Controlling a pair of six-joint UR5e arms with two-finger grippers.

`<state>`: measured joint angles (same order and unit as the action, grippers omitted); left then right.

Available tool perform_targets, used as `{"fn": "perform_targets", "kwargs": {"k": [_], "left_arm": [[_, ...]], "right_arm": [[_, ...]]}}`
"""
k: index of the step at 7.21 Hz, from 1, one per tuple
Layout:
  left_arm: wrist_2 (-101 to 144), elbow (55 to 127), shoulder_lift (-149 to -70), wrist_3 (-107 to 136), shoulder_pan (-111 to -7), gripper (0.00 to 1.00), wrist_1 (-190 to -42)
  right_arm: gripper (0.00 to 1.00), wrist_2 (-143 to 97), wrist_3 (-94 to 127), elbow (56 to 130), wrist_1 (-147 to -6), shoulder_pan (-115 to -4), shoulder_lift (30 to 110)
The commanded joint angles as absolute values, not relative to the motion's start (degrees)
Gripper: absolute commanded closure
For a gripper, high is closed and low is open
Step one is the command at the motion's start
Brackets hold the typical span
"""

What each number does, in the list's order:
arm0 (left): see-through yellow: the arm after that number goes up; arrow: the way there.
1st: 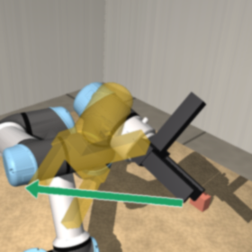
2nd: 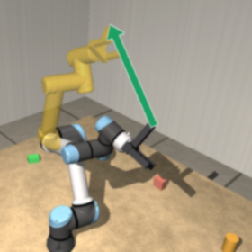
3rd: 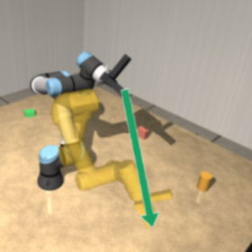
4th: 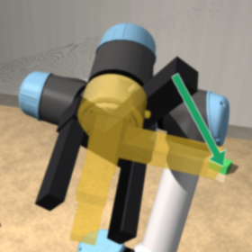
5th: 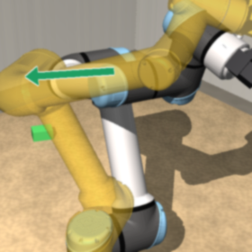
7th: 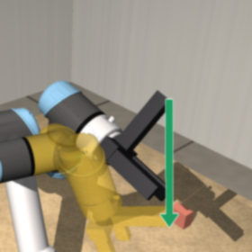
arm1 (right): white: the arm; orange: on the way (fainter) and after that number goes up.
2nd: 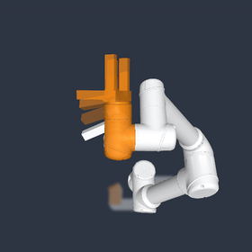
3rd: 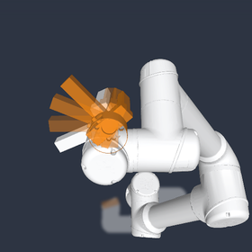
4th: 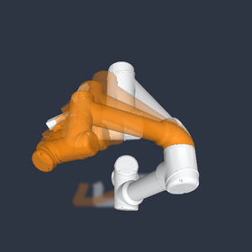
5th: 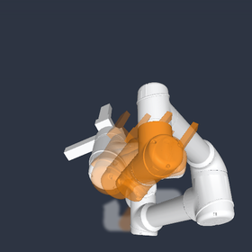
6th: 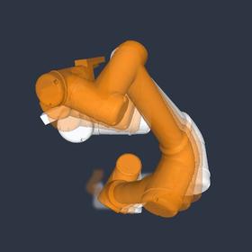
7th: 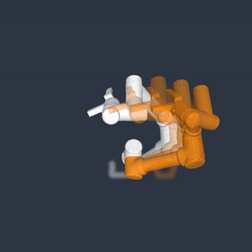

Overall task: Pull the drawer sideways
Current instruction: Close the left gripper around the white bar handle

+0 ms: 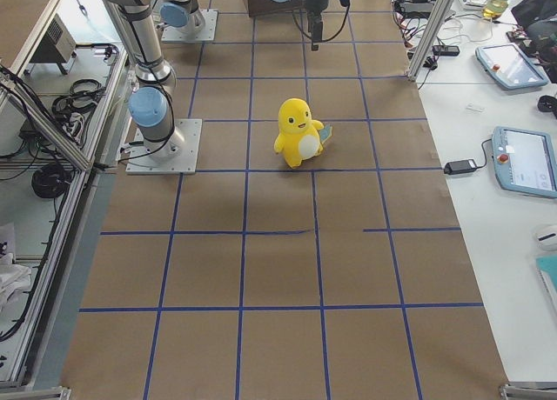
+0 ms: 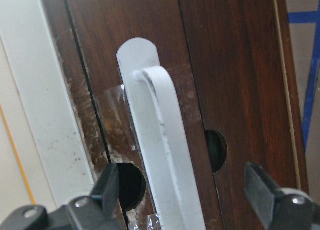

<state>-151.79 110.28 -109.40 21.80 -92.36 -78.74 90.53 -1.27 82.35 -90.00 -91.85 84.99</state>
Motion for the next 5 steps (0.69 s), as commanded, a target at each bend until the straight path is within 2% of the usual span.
{"fn": "perform_targets", "kwargs": {"k": [1,2,4,5], "left_arm": [[-152.05,110.30,-109.51,21.71,-91.67,0.20,-78.75],[-151.79,110.30,-109.51,21.71,-91.67,0.22,-78.75],[-151.70,110.30,-109.60,21.71,-91.67,0.33,-78.75],[-151.70,110.30,-109.60,21.71,-91.67,0.34,-78.75]], "right_arm": [[0.00,90.53,-1.23,82.35,-90.00,-91.85,84.99],[0.00,90.53,-1.23,82.35,-90.00,-91.85,84.99],[0.00,90.53,-1.32,82.35,-90.00,-91.85,84.99],[0.00,90.53,-1.23,82.35,-90.00,-91.85,84.99]]}}
